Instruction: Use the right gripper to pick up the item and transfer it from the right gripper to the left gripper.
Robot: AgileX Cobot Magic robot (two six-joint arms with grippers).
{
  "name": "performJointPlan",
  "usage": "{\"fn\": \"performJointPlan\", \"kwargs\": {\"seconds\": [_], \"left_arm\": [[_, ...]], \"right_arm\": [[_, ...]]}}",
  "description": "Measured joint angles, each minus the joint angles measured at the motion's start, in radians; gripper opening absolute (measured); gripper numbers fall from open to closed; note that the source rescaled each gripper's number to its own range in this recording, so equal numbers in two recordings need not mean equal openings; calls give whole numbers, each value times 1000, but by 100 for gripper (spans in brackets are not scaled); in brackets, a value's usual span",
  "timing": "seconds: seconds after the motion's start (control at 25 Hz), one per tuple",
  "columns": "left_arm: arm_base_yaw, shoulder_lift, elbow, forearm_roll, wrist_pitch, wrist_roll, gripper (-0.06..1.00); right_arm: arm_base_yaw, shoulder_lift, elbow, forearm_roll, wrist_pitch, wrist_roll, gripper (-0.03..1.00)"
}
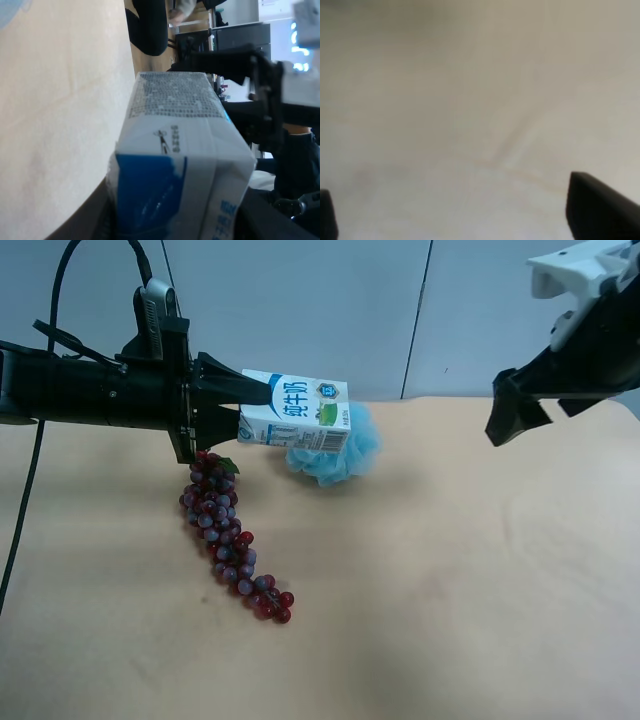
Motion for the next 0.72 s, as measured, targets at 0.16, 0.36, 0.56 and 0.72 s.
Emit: {"fn": "performJointPlan", "kwargs": {"seconds": [0.16, 0.36, 0.56, 0.72], "left_arm": [[0, 0, 0, 1, 0, 0, 1], [0, 0, 0, 14, 0, 0, 1], [0, 0, 0, 19, 0, 0, 1], [0, 0, 0, 19, 0, 4, 1]], "right_arm": [[0, -112, 10, -64, 30, 52, 80], [0, -303, 115, -71, 31, 70, 80], [0, -502, 233, -71, 33, 92, 80], [0, -660, 316, -71, 38, 119, 80]]}}
